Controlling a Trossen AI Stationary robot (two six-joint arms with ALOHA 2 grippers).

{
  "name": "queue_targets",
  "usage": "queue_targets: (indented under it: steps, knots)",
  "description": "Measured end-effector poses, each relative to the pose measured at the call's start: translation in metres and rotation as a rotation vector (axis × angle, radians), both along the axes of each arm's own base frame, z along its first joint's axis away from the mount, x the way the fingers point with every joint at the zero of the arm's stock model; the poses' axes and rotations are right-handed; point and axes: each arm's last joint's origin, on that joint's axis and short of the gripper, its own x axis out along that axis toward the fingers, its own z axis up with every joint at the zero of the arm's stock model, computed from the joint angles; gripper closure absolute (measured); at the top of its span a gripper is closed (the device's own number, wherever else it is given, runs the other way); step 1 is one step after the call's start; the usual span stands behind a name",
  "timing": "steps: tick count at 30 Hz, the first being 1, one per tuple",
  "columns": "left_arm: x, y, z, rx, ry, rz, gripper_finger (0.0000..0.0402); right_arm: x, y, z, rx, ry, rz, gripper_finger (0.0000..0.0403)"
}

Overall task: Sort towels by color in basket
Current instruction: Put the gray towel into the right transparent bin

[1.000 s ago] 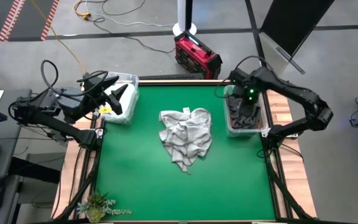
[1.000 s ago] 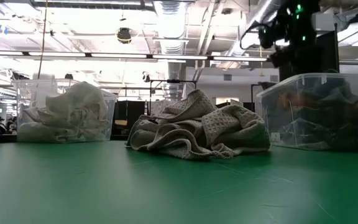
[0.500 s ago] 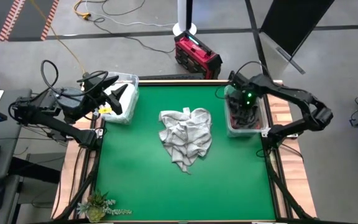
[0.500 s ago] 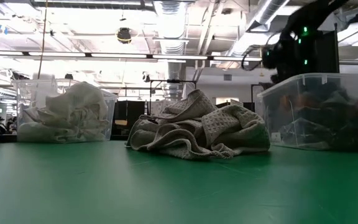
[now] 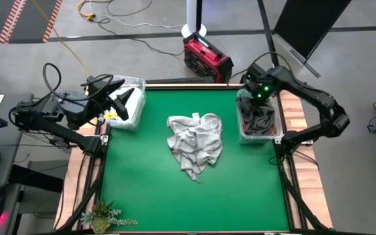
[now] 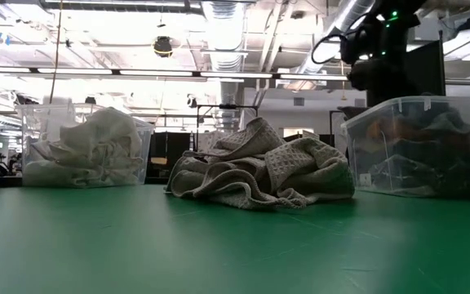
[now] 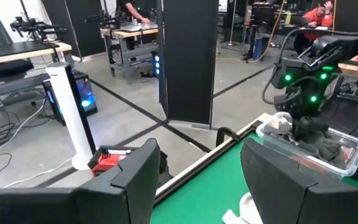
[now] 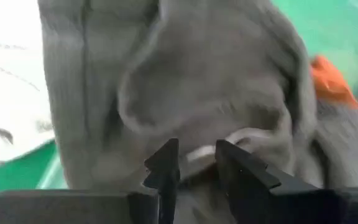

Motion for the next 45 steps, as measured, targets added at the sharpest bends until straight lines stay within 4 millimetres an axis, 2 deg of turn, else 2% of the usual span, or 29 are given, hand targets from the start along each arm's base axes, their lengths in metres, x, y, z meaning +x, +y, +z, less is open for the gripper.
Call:
queue_targets:
  steps: [3, 7, 10, 12, 14, 18, 22, 33, 39, 45]
  knots:
    - [0.0, 0.0, 0.0, -0.004, -0.004, 0.001, 0.0187, 0.004, -0.006, -0.02, -0.022, -0.027, -0.014, 0.0267]
    - [0.0, 0.0, 0.0, -0.003, -0.003, 0.0, 0.0187, 0.002, -0.019, -0.069, -0.016, -0.038, -0.058, 0.0292]
    - [0.0, 0.0, 0.0, -0.002, -0.002, 0.0, 0.0187, -0.002, -0.024, -0.101, 0.083, -0.072, -0.086, 0.0309]
    - [0.0, 0.0, 0.0, 0.001, 0.002, 0.0, 0.0187, -0.002, -0.027, -0.111, 0.141, -0.107, -0.074, 0.0316]
    - [0.0, 0.0, 0.0, 0.002, 0.002, 0.0, 0.0187, 0.0, -0.028, -0.113, 0.16, -0.119, -0.073, 0.032]
    - [0.0, 0.0, 0.0, 0.002, 0.002, 0.0, 0.0187, 0.002, -0.03, -0.092, 0.093, -0.14, -0.08, 0.0322]
    - [0.0, 0.0, 0.0, 0.001, 0.001, 0.0, 0.0187, 0.002, -0.033, -0.058, -0.023, -0.2, -0.07, 0.0322]
    - [0.0, 0.0, 0.0, 0.002, 0.002, 0.0, 0.0187, -0.009, -0.024, 0.01, -0.198, -0.166, -0.032, 0.0322]
    - [0.0, 0.0, 0.0, 0.002, 0.002, 0.0, 0.0187, -0.01, -0.015, 0.035, -0.291, -0.206, 0.044, 0.0322]
    - [0.0, 0.0, 0.0, 0.002, 0.002, 0.0, 0.0187, 0.002, -0.006, 0.042, -0.395, -0.236, 0.264, 0.0322]
